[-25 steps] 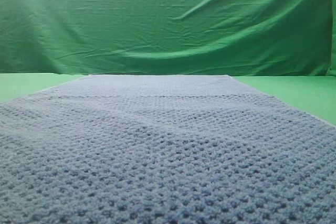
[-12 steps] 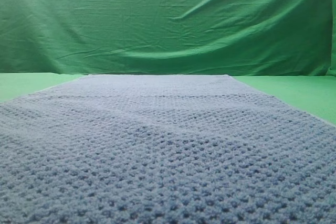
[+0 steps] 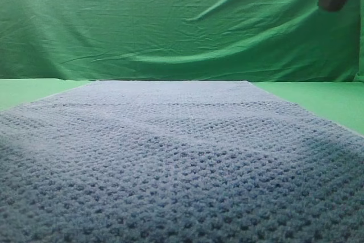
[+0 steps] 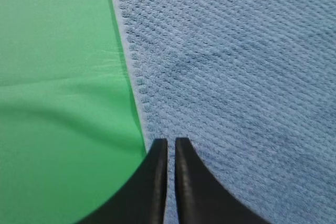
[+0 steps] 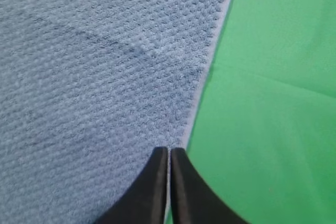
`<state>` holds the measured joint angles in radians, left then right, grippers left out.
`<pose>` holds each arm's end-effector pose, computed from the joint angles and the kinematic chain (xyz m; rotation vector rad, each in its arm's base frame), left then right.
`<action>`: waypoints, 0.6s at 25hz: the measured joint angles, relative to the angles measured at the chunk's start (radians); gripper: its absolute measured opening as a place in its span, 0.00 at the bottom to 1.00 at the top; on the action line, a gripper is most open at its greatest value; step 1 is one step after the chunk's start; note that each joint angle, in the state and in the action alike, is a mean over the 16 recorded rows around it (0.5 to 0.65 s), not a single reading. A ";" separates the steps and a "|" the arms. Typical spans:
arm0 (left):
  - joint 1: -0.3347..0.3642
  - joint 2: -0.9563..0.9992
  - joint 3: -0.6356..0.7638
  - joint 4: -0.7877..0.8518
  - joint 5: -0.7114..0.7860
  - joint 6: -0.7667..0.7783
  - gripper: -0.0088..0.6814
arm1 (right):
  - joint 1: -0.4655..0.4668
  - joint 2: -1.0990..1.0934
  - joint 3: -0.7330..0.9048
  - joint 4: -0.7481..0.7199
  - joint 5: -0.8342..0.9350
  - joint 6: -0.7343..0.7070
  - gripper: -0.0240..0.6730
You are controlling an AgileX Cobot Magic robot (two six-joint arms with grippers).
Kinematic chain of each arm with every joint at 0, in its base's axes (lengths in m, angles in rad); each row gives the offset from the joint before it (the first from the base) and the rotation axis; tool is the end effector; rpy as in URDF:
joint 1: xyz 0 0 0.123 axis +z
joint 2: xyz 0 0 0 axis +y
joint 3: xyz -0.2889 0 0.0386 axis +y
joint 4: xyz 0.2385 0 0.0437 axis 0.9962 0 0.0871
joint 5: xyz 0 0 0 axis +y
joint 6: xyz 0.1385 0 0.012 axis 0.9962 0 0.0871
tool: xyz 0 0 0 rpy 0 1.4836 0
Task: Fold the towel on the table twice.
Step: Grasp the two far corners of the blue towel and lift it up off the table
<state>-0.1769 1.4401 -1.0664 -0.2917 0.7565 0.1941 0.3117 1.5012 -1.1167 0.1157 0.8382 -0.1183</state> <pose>0.3000 -0.0815 0.2518 0.2749 2.5819 -0.3296 0.2958 0.1079 0.2395 -0.5010 2.6652 0.1972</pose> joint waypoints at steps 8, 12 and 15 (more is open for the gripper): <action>0.000 0.276 -0.163 0.034 0.019 -0.002 0.14 | 0.017 0.262 -0.143 -0.015 -0.012 0.020 0.09; 0.000 0.365 -0.211 0.041 0.023 -0.002 0.28 | 0.017 0.354 -0.194 -0.017 -0.019 0.021 0.26; 0.000 0.407 -0.230 0.044 0.023 -0.002 0.44 | 0.017 0.403 -0.218 -0.017 -0.026 0.021 0.43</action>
<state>-0.1769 1.8468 -1.2964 -0.2481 0.7791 0.1918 0.3287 1.9037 -1.3350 0.0986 0.8120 -0.0978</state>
